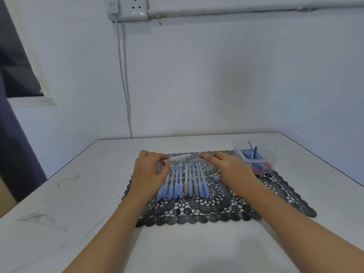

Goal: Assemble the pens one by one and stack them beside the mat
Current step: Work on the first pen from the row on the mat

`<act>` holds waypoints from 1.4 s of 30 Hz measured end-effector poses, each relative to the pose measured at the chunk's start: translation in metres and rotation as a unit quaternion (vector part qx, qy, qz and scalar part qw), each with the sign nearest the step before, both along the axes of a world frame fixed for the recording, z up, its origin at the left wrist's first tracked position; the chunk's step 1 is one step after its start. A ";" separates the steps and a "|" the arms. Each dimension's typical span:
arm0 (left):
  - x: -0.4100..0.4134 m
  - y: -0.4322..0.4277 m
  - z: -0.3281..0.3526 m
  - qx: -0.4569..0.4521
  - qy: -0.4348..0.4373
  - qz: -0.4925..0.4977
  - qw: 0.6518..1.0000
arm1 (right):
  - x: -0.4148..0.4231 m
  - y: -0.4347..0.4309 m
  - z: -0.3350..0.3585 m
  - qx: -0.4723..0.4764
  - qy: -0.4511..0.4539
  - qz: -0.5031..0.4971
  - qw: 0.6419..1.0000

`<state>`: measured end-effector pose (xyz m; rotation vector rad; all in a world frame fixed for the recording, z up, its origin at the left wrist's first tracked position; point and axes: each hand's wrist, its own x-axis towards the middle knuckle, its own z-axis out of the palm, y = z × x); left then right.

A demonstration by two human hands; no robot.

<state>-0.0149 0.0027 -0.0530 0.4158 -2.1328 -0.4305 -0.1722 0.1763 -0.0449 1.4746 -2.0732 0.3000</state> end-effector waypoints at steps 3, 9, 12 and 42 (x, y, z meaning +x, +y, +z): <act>0.000 0.000 -0.001 -0.004 0.001 -0.003 1.000 | -0.001 0.000 -0.001 0.008 0.023 -0.006 1.000; -0.004 0.006 -0.001 -0.022 0.002 -0.032 0.999 | 0.000 0.001 -0.001 0.001 0.051 0.005 0.999; -0.004 0.007 -0.001 -0.026 0.003 -0.036 0.999 | -0.001 0.000 -0.001 -0.004 0.055 0.012 0.998; -0.004 0.007 -0.003 -0.028 0.000 -0.046 0.999 | -0.012 -0.003 -0.012 -0.069 0.064 0.043 0.995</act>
